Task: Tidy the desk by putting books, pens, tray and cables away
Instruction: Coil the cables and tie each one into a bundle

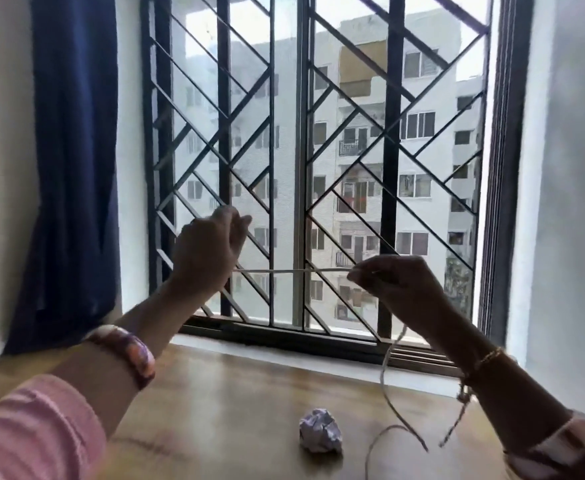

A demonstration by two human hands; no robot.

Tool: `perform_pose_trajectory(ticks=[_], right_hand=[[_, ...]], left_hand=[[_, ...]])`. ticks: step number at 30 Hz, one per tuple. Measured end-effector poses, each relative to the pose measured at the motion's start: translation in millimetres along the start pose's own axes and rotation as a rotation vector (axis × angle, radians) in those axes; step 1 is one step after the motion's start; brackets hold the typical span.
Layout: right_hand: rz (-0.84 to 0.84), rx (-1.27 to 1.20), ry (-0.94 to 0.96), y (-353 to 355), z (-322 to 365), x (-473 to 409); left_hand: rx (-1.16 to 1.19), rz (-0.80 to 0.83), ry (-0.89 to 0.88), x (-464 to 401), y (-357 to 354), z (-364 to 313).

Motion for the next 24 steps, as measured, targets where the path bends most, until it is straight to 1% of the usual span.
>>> perform_pose_trajectory(ticks=[1,2,3,5,6,7,8,9,10,11,12,13,14,15,16,17,18,19,20,21,22,23,24], right_hand=[[-0.052,0.025,0.022,7,4,-4],[-0.098,0.028,0.032,12,6,-6],[-0.137,0.007,0.029,16,9,-8],[-0.192,-0.042,0.007,21,15,-10],[-0.205,-0.051,0.001,22,20,-11],[-0.219,-0.034,0.003,23,26,-13],[-0.240,0.006,0.013,23,35,-15],[-0.282,0.049,0.022,26,42,-17],[-0.337,0.074,0.024,29,47,-20],[-0.388,0.078,0.018,33,51,-23],[-0.421,0.079,0.006,36,54,-27],[-0.431,0.087,-0.010,35,58,-30],[-0.426,0.087,-0.030,31,61,-32],[-0.402,0.064,-0.038,23,64,-34],[-0.347,0.028,-0.043,10,69,-35],[-0.257,0.003,-0.051,-8,73,-36],[-0.147,0.000,-0.068,-33,81,-35],[-0.030,0.014,-0.091,-60,87,-33],[0.086,0.066,-0.109,-86,96,-31],[0.194,0.161,-0.113,-109,106,-27],[0.278,0.270,-0.089,-128,117,-23],[0.315,0.352,-0.042,-142,129,-18],[0.316,0.399,-0.003,-150,143,-13]], left_hand=[[-0.109,0.039,-0.103,5,1,-13],[-0.184,0.058,-0.163,9,4,-25],[-0.244,0.059,-0.172,11,7,-30],[-0.349,0.113,-0.068,9,14,-29],[-0.424,0.188,0.002,8,11,-22],[-0.462,0.287,0.036,9,7,-16],[-0.426,0.368,0.025,12,4,-12],[-0.322,0.475,0.006,16,1,-11],[-0.140,0.581,-0.017,20,1,-13],[0.109,0.683,0.004,26,4,-19],[0.401,0.775,0.070,31,9,-25],[0.683,0.835,0.150,37,21,-30],[0.915,0.848,0.219,40,35,-36],[1.127,0.798,0.262,40,52,-39],[1.344,0.697,0.287,37,68,-35],[1.563,0.553,0.330,30,84,-29],[1.754,0.384,0.422,24,95,-12],[1.920,0.197,0.534,21,104,4],[2.034,-0.014,0.658,20,108,27],[2.071,-0.216,0.755,23,113,48],[2.002,-0.371,0.810,28,117,66],[1.803,-0.446,0.823,38,123,86],[1.457,-0.450,0.810,48,133,101]])
Point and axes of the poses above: each hand's wrist, its own x-axis away from the middle knuckle, its own y-axis out of the back of the hand, z = x × y, the point moved 6 cm from there along -x, towards the middle knuckle, and after that the axes turned 13 degrees about z, right-handed, at the moved point
